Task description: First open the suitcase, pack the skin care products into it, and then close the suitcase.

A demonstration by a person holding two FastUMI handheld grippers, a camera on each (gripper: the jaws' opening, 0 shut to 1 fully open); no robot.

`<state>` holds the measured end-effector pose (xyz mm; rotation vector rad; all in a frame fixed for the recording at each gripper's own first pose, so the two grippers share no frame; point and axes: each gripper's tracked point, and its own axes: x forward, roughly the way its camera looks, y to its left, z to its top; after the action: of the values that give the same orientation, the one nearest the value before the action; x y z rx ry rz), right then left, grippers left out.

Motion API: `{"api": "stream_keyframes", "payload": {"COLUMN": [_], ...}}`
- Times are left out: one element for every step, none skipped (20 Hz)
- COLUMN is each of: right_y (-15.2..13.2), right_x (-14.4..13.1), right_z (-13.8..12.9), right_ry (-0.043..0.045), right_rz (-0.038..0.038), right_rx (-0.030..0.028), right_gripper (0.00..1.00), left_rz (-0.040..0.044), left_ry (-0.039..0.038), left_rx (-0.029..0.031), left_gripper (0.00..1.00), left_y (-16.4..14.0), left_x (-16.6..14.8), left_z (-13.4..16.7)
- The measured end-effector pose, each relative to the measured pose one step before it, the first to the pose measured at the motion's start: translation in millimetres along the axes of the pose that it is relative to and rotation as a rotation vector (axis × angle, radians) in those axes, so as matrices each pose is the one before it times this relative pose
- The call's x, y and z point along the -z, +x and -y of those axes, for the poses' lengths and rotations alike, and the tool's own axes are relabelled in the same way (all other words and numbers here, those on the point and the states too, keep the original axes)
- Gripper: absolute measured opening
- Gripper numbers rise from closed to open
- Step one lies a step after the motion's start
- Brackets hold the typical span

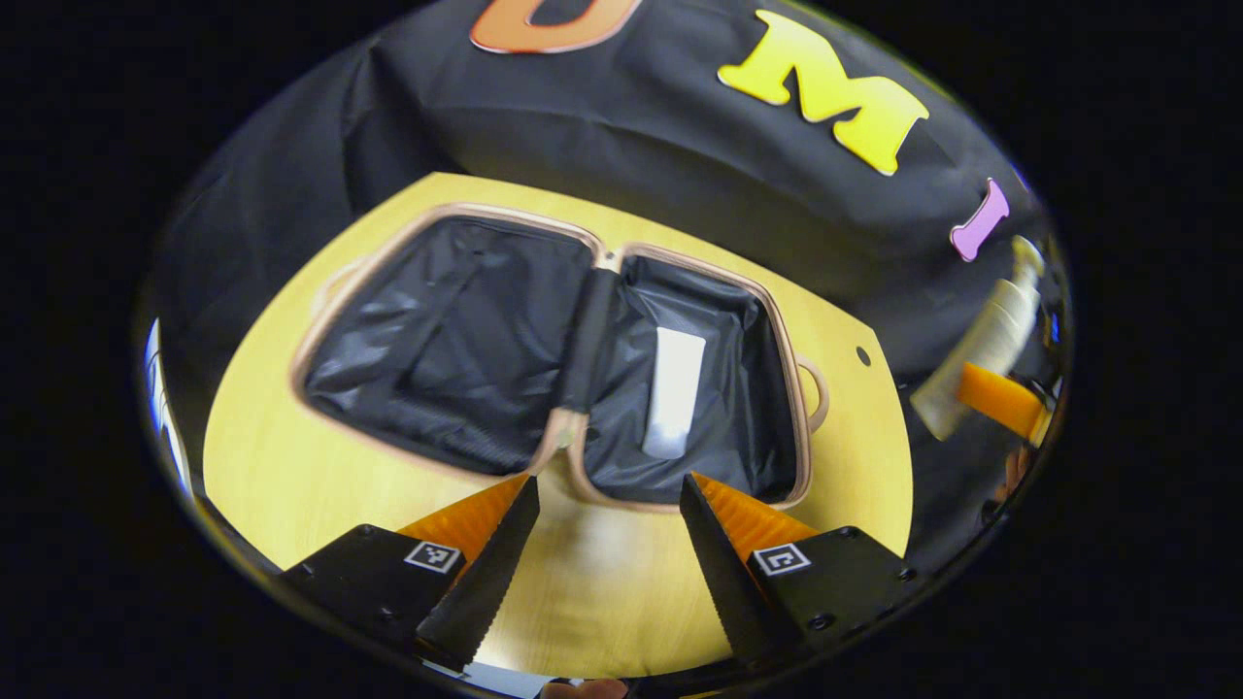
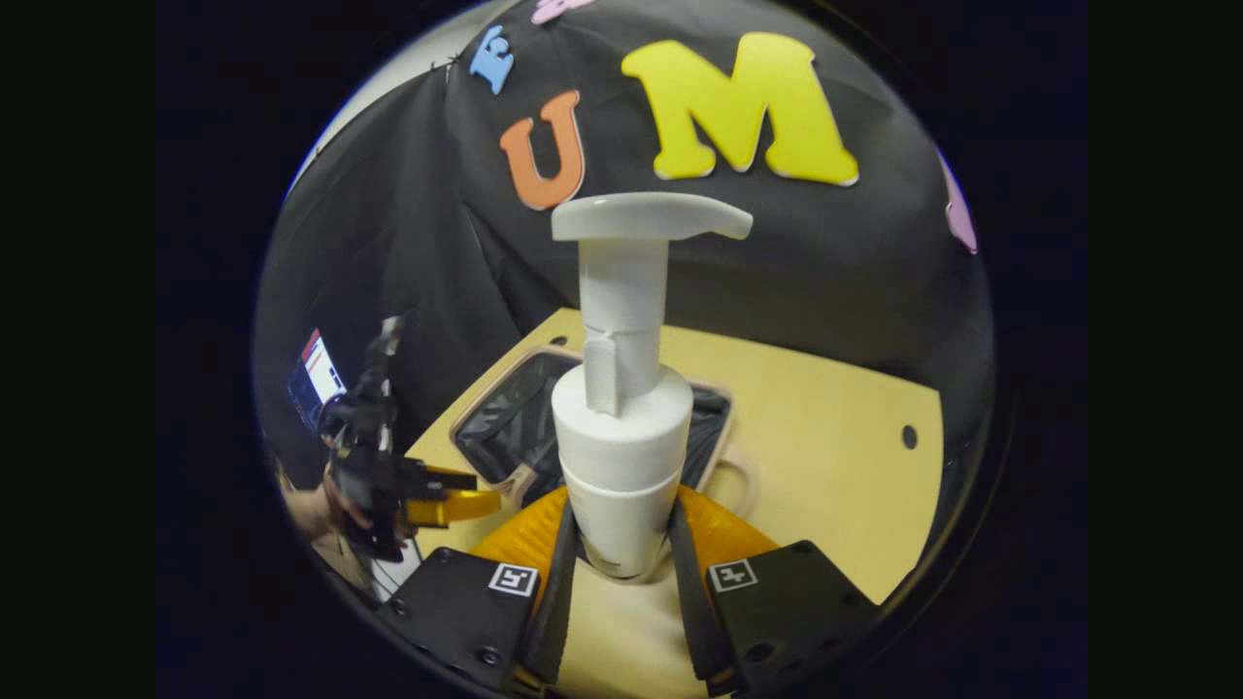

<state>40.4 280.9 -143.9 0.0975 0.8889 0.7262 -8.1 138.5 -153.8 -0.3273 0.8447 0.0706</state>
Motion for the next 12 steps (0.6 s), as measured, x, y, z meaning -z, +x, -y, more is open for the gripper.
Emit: {"api": "stream_keyframes", "payload": {"right_y": [19.86,20.68,19.96,16.0,15.05,17.96,19.94,18.29,8.99,7.85,5.38,5.67], "right_x": [2.41,2.97,5.99,6.64,6.97,5.97,5.48,0.54,-3.91,-1.56,0.04,0.3], "right_z": [-3.38,0.39,1.46,2.23,2.62,6.04,8.6,5.22,4.5,4.05,3.08,1.64], "right_ry": [0.01246,0.01305,0.03049,0.04248,0.05364,0.04905,0.04908,0.03852,0.03319,0.03055,0.03215,0.03347], "right_rz": [-0.04332,-0.04939,-0.05791,-0.06008,-0.06384,-0.05971,-0.05194,-0.0334,-0.01892,-0.01775,-0.02055,-0.02023], "right_rx": [-0.00255,0.00363,0.00858,0.00927,0.01024,0.01947,0.03571,0.02594,0.02352,0.02204,0.02495,0.02211], "right_gripper": [0.47,0.47,0.47,0.47,0.47,0.47,0.47,0.47,0.47,0.47,0.47,0.47], "left_rz": [0.04815,0.04904,0.04975,0.03735,0.03428,0.02358,0.01386,0.00331,-0.0024,-0.00145,-0.00117,-0.00244], "left_ry": [-0.01016,-0.00135,0.0158,0.02292,0.02007,0.00709,-0.00628,-0.01566,-0.01688,-0.01409,-0.01343,-0.01395], "left_rx": [-0.01063,-0.01107,-0.02657,-0.03237,-0.02491,-0.0212,-0.01175,-0.004,-0.00911,-0.0071,-0.00724,-0.0027], "left_gripper": [0.93,0.94,0.94,0.95,0.98,0.98,0.98,0.98,0.98,0.98,0.98,0.98], "left_y": [-12.77,-14.25,-13.75,-12.44,-6.02,-11.78,-9.12,-5.81,-3.66,-1.23,1.06,-0.12], "left_x": [0.42,-0.47,-0.37,-4.16,-0.81,-0.75,-0.08,1.11,2.57,2.04,1.97,1.56], "left_z": [0.76,-2.69,-6.77,-8.01,-14.19,-13.03,-9.83,-6.32,-7.35,-6.66,-5.19,-3.81]}}
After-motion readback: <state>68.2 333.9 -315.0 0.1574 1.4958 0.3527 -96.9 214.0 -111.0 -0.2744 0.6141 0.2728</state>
